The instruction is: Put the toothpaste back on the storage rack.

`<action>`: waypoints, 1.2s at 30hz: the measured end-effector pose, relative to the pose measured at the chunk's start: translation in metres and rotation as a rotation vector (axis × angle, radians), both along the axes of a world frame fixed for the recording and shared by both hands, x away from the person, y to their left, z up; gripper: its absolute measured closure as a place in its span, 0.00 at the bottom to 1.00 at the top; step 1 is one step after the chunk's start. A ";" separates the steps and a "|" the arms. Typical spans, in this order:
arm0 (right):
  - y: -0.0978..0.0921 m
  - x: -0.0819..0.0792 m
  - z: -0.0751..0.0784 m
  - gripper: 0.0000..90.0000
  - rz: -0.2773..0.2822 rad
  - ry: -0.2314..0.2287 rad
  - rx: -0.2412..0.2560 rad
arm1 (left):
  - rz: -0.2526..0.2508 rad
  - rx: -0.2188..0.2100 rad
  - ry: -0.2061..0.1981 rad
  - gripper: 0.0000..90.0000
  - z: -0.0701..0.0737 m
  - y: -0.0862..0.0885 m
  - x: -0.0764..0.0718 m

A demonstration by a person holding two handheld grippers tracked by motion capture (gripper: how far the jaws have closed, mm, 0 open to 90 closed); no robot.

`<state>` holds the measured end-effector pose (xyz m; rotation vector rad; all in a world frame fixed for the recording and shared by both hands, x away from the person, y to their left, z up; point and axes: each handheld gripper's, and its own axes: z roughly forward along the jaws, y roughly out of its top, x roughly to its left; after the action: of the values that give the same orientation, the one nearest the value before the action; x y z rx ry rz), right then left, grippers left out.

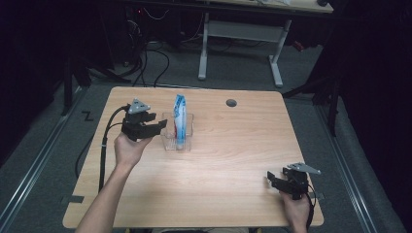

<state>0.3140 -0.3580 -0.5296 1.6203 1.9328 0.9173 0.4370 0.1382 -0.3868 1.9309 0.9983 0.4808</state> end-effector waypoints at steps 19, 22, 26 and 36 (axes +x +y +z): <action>0.000 0.000 0.000 0.33 0.001 0.000 0.001 | 0.035 -0.016 -0.030 0.53 0.006 0.020 -0.016; 0.000 0.000 0.000 0.33 0.000 0.000 0.001 | 0.043 -0.022 -0.032 0.53 0.007 0.024 -0.018; 0.000 0.000 0.000 0.33 0.003 -0.003 -0.001 | 0.053 -0.037 -0.034 0.53 0.007 0.031 -0.021; 0.000 0.000 0.000 0.32 0.002 -0.002 0.000 | 0.105 -0.042 -0.027 0.53 0.002 0.051 -0.032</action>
<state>0.3138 -0.3579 -0.5298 1.6170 1.9338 0.9195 0.4054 0.1896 -0.3851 1.8366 1.0881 0.5393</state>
